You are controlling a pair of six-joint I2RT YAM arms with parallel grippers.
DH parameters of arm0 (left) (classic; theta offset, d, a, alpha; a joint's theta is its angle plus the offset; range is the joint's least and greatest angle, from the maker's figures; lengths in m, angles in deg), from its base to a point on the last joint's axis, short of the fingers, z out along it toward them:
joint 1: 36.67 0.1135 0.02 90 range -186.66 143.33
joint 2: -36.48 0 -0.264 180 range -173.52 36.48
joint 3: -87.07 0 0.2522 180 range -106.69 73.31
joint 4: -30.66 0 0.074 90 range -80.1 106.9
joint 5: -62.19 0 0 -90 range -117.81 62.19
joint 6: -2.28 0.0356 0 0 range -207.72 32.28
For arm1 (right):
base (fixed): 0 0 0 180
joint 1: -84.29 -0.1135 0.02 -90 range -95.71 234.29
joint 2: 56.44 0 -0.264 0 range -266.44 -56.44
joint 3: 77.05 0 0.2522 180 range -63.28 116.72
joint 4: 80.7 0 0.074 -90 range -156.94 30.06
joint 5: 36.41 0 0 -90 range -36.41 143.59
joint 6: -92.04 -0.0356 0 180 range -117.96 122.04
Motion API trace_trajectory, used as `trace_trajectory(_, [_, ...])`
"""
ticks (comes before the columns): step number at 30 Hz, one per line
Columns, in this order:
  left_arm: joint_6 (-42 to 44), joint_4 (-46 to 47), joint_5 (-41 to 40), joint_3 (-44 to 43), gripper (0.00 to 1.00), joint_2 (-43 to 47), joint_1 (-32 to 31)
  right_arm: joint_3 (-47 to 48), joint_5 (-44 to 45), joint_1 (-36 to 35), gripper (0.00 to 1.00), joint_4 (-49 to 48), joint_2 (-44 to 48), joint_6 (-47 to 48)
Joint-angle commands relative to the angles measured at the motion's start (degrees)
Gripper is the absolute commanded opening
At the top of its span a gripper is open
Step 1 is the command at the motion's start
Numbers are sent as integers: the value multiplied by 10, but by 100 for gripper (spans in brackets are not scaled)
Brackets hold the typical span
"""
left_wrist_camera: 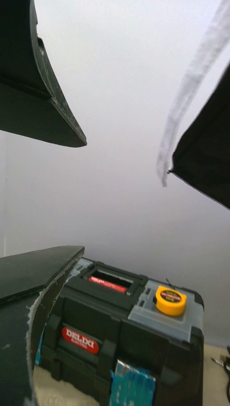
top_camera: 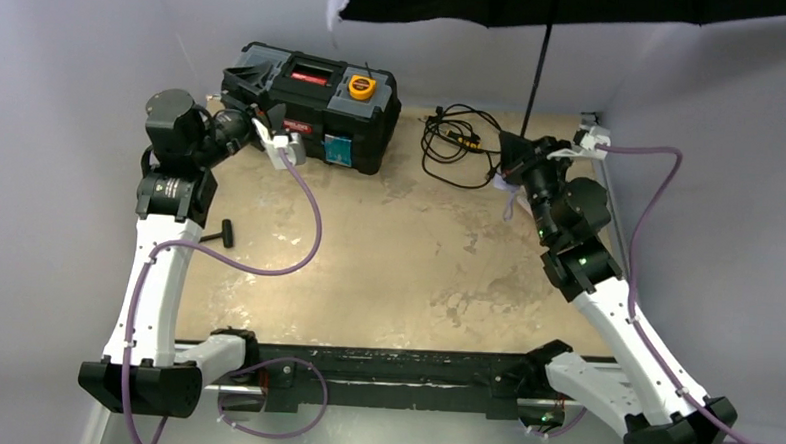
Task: Open the umbrella
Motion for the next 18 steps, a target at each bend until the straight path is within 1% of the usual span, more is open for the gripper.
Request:
trace_trajectory(1, [12,-19,2,-5,75,-11,-17,-63,117,33,0,9,10,-36])
trace_trajectory(3, [13,-23,-2,-10,75,-18,-22,-102,125,34,0,-30,8,-24])
trace_trajectory(5, [15,-28,-8,-15,75,-23,-25,-140,113,35,0,-68,9,-8])
trace_trajectory(7, [19,-29,-13,-16,75,-24,-25,-176,111,35,0,-82,12,-23])
trace_trajectory(9, [23,-34,-18,-16,75,-23,-25,-210,101,35,4,-89,15,-34])
trace_trajectory(11, [24,-42,-23,-16,75,-22,-25,-256,92,35,4,-132,12,-44])
trace_trajectory(13, [27,-49,-27,-13,75,-19,-25,-292,81,35,5,-196,2,-21])
trace_trajectory(14, [28,-49,-29,-10,75,-19,-25,-304,64,35,12,-223,-2,-16])
trace_trajectory(15, [30,-51,-30,-8,75,-18,-25,-312,48,35,29,-242,-5,-12])
trace_trajectory(16, [31,-53,-31,-7,75,-17,-25,-314,32,35,40,-250,-5,1])
trace_trajectory(18, [30,-57,-33,-8,75,-16,-26,-316,5,35,52,-250,3,14])
